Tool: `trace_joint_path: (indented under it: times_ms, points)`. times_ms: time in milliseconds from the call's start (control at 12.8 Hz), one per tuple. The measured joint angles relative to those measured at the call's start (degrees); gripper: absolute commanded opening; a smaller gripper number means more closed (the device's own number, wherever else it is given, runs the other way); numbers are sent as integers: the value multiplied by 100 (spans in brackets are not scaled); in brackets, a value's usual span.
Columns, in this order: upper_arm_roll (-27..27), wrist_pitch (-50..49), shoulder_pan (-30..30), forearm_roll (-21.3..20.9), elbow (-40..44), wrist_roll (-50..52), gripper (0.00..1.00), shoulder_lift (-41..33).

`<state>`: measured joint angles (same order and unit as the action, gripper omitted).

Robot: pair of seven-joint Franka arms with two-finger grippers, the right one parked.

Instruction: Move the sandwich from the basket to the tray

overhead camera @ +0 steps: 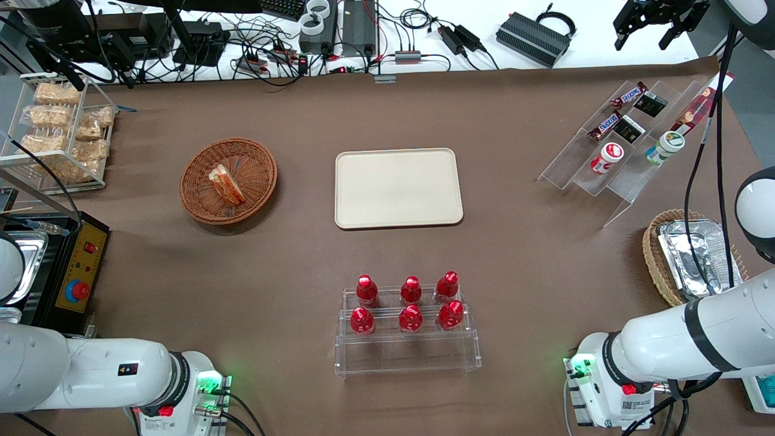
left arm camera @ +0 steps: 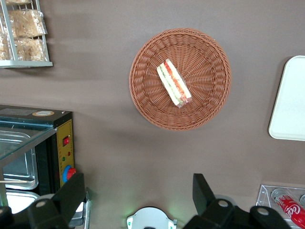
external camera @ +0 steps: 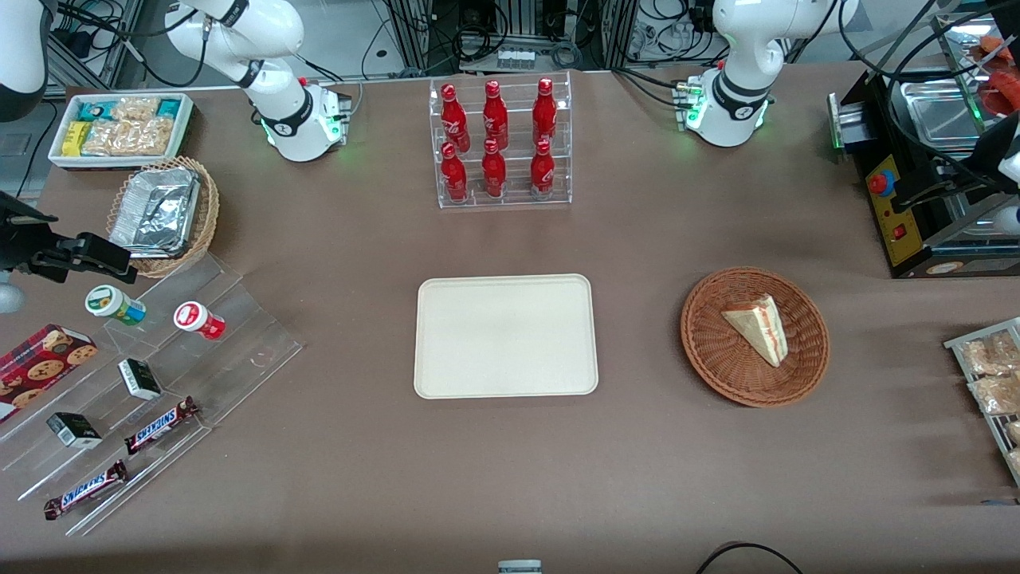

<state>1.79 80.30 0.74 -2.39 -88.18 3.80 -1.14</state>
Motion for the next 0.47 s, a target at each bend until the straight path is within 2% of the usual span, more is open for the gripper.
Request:
trace_joint_path:
  times_ms: [470]
  points:
    - [-4, 200, 7, 0, -52, -198, 100, 5]
